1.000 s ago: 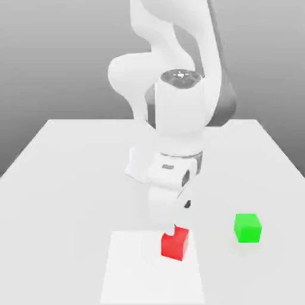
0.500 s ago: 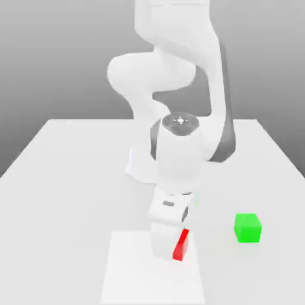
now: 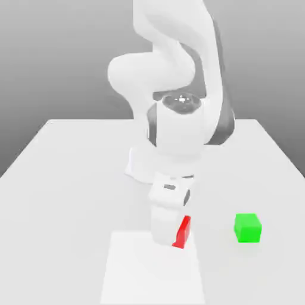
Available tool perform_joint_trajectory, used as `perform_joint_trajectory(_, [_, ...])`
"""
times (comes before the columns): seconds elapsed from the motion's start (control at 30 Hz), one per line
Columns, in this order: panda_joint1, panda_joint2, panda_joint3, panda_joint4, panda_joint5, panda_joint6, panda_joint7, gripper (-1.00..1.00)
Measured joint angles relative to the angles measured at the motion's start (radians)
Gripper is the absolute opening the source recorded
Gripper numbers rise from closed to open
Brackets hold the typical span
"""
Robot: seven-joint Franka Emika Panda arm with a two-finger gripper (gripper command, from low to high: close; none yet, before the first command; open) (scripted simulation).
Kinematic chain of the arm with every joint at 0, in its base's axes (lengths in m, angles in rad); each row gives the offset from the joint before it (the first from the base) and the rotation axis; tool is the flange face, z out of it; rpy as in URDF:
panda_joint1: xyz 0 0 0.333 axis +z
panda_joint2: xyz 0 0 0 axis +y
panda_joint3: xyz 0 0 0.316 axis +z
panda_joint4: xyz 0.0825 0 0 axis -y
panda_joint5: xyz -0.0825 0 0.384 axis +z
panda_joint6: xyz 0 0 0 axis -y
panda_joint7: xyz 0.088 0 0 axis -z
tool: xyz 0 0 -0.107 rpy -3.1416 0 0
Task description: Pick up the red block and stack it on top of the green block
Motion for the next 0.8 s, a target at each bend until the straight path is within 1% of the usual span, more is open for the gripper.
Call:
perform_joint_trajectory(0.1, [-0.006,-0.046,0.006,-0.011,-0.023,-0.041,0.014,-1.00])
perform_joint_trajectory(0.27, [0.157,-0.092,0.089,0.001,-0.009,-0.104,-0.059,-1.00])
perform_joint_trajectory(0.47, [0.296,-0.137,0.196,0.020,-0.010,-0.165,-0.142,-1.00])
perform_joint_trajectory(0.53, [0.314,-0.093,0.208,0.025,-0.008,-0.125,-0.152,-1.00])
perform_joint_trajectory(0.67, [0.325,0.037,0.204,0.031,-0.009,-0.001,-0.154,-1.00])
perform_joint_trajectory(0.7, [0.324,0.065,0.203,0.032,-0.012,0.026,-0.152,1.00])
perform_joint_trajectory(0.8, [0.324,0.065,0.203,0.032,-0.012,0.026,-0.152,1.00])
